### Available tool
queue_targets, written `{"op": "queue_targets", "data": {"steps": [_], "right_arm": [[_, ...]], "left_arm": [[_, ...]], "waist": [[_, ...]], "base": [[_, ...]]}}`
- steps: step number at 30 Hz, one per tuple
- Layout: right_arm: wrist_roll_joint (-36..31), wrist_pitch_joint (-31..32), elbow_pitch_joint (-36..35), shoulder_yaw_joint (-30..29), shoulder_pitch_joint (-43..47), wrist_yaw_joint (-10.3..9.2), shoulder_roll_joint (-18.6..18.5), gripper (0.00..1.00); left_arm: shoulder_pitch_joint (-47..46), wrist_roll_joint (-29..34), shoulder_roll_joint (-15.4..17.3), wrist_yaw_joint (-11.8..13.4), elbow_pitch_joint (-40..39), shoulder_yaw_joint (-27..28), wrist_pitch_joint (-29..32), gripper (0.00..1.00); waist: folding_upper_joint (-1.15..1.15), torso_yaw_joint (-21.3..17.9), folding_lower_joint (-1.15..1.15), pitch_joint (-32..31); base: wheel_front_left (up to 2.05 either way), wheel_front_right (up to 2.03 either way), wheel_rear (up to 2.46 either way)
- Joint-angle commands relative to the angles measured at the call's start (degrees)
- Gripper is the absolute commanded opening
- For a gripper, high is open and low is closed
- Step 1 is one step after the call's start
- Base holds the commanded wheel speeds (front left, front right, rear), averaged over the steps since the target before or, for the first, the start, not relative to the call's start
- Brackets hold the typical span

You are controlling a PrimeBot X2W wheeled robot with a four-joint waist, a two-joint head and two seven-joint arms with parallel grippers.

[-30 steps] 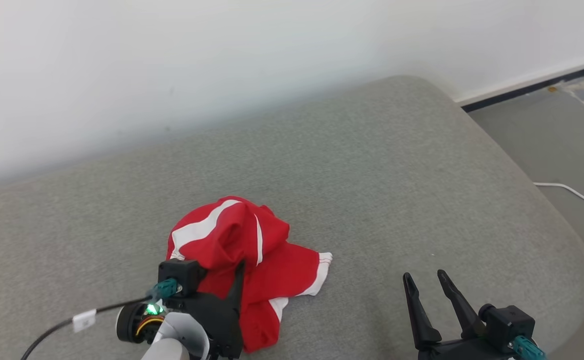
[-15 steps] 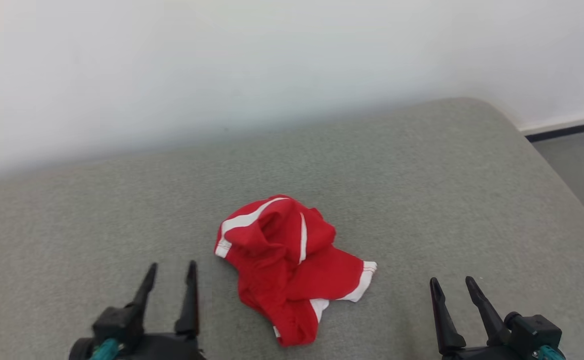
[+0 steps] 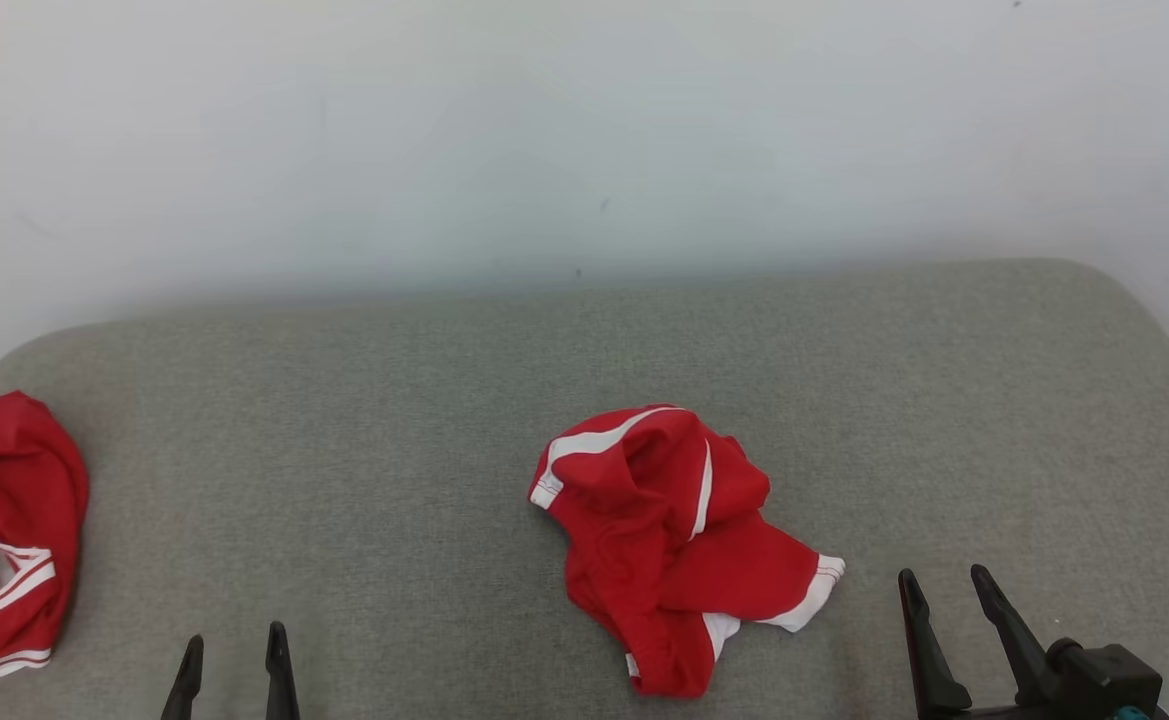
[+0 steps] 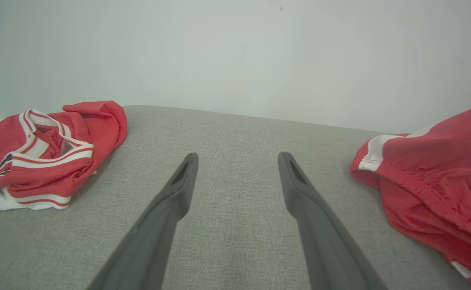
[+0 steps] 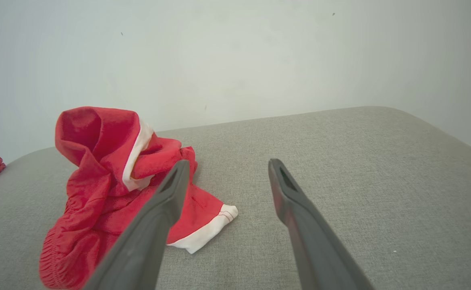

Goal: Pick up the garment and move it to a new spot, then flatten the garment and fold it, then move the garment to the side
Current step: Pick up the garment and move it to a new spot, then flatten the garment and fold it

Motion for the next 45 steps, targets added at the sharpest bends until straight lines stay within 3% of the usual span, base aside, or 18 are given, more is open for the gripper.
{"op": "queue_targets", "data": {"steps": [1, 6, 14, 45], "right_arm": [[0.5, -0.4, 0.1, 0.1, 0.7, -0.12, -0.4, 1.00], [1.3, -1.7, 2.3, 0.4, 0.9, -0.12, -0.8, 1.00], [1.0, -2.2, 4.1, -0.3, 1.7, -0.12, 0.1, 1.00], [2.0, -3.0, 5.9, 0.1, 0.0, -0.12, 1.8, 1.00]], "left_arm": [[0.5, 0.8, -0.2, -0.3, 0.0, 0.2, -0.2, 1.00], [1.8, 2.6, -0.5, -2.8, 1.8, 2.1, -0.2, 1.00], [2.7, 4.0, -1.5, -4.8, 2.3, 2.4, -0.2, 1.00], [2.2, 3.6, -2.6, -6.3, 3.7, 3.0, -0.2, 1.00]], "waist": [[0.00, 1.1, 0.00, -1.0], [0.00, 2.1, 0.00, -1.5], [0.00, 2.0, 0.00, -1.7], [0.00, 0.0, 0.00, -1.5]], "base": [[0.00, 0.00, 0.00], [0.00, 0.00, 0.00], [0.00, 0.00, 0.00], [0.00, 0.00, 0.00]]}}
